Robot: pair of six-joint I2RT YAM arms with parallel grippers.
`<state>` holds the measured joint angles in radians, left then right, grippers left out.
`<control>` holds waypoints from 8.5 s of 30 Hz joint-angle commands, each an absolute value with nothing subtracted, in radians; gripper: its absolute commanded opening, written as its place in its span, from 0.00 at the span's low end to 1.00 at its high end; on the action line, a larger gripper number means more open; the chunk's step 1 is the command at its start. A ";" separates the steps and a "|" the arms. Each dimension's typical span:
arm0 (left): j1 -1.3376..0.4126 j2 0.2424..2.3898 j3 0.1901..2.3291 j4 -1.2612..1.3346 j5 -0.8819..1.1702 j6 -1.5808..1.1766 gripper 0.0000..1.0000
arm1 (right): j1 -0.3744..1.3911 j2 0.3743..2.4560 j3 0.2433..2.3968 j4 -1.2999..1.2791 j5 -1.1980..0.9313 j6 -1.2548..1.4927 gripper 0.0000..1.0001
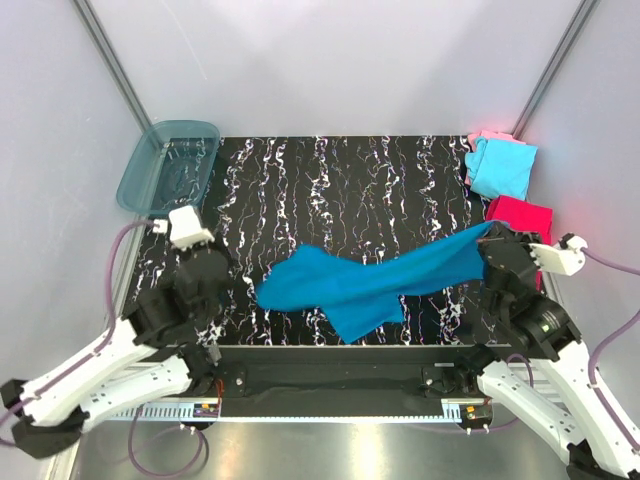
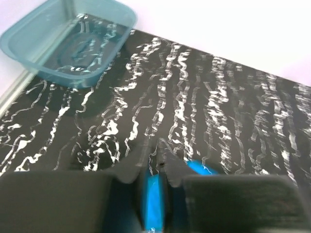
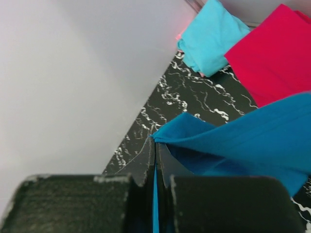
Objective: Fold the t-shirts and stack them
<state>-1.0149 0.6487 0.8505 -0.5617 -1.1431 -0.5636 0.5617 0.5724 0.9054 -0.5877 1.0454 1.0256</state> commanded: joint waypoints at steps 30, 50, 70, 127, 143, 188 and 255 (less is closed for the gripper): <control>-1.173 1.104 0.540 -0.034 -0.787 -0.779 0.11 | 0.134 1.118 0.980 -0.246 0.528 0.919 0.00; -1.328 1.229 0.424 0.002 -0.824 -0.972 0.48 | 0.071 1.333 0.962 -0.129 0.408 0.925 0.00; -1.336 1.413 0.396 0.152 -0.853 -0.982 0.48 | 0.060 1.330 0.937 -0.094 0.377 0.931 0.00; -1.457 0.675 1.338 -0.686 -1.118 -0.446 0.00 | 0.138 0.401 1.074 -0.579 0.164 0.948 0.00; -1.457 0.745 1.202 -0.807 -1.160 -0.674 0.00 | 0.179 0.304 0.856 -0.670 0.270 1.016 0.00; -1.886 0.772 1.158 -0.243 -1.691 -0.133 0.00 | 0.187 0.451 1.109 -0.609 0.072 0.792 0.00; -0.495 1.694 1.603 -0.049 -0.402 -0.221 0.71 | 0.046 1.666 1.402 0.155 0.152 0.724 0.80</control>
<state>-0.4831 1.8919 1.5795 -0.0677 -0.4831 -0.2092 -0.0154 1.8706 1.3911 0.0494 0.1631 0.8082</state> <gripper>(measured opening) 0.701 0.797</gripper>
